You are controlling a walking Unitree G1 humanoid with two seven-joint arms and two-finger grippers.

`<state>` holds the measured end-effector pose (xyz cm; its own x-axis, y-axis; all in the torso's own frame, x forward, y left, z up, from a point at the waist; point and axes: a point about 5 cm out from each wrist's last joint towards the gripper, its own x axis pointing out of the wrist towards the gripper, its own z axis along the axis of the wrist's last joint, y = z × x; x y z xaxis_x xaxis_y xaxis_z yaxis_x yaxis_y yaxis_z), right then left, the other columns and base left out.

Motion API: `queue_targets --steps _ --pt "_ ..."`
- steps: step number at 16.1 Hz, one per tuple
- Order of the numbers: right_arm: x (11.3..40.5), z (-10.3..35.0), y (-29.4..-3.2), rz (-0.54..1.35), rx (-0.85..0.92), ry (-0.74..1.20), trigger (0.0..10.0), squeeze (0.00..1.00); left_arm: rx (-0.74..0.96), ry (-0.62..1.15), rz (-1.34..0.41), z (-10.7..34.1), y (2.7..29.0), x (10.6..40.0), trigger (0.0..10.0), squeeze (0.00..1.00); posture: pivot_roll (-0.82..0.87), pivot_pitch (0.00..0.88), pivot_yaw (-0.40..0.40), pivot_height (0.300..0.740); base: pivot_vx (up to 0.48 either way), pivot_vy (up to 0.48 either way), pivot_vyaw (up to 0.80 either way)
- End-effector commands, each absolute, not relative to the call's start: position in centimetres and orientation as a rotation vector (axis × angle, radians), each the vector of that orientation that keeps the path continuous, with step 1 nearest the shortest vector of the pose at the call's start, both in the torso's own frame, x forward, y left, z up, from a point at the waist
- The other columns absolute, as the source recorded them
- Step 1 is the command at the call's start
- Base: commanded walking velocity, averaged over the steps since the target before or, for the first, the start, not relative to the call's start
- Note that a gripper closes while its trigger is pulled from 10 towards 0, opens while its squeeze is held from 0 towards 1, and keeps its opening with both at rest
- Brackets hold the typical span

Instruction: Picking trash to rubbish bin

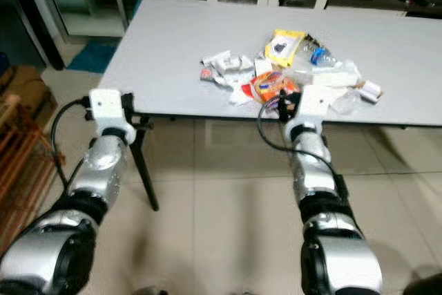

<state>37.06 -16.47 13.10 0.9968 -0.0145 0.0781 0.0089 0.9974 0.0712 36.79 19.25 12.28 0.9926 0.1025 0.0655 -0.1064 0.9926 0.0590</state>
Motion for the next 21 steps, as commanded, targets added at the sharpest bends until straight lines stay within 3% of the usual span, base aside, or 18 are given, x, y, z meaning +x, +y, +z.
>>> queue_targets --steps 1,16,21 --pt "37.0 13.4 -17.4 -0.033 0.058 -0.091 10.0 0.00 0.059 -0.076 0.098 12.7 18.6 37.1 10.0 0.00 0.02 0.000 -0.040 0.740 0.000 -0.450 0.00" --pt "37.0 13.4 -17.3 -0.021 0.059 -0.082 10.0 0.00 0.063 -0.077 0.106 12.7 18.9 37.0 10.0 0.00 0.03 0.000 -0.057 0.740 0.000 -0.444 0.00" --pt "36.9 13.2 -17.1 -0.015 0.065 -0.069 10.0 0.00 0.138 -0.088 0.064 12.8 18.1 37.1 10.0 0.00 0.03 0.000 -0.056 0.740 0.000 0.000 0.00"
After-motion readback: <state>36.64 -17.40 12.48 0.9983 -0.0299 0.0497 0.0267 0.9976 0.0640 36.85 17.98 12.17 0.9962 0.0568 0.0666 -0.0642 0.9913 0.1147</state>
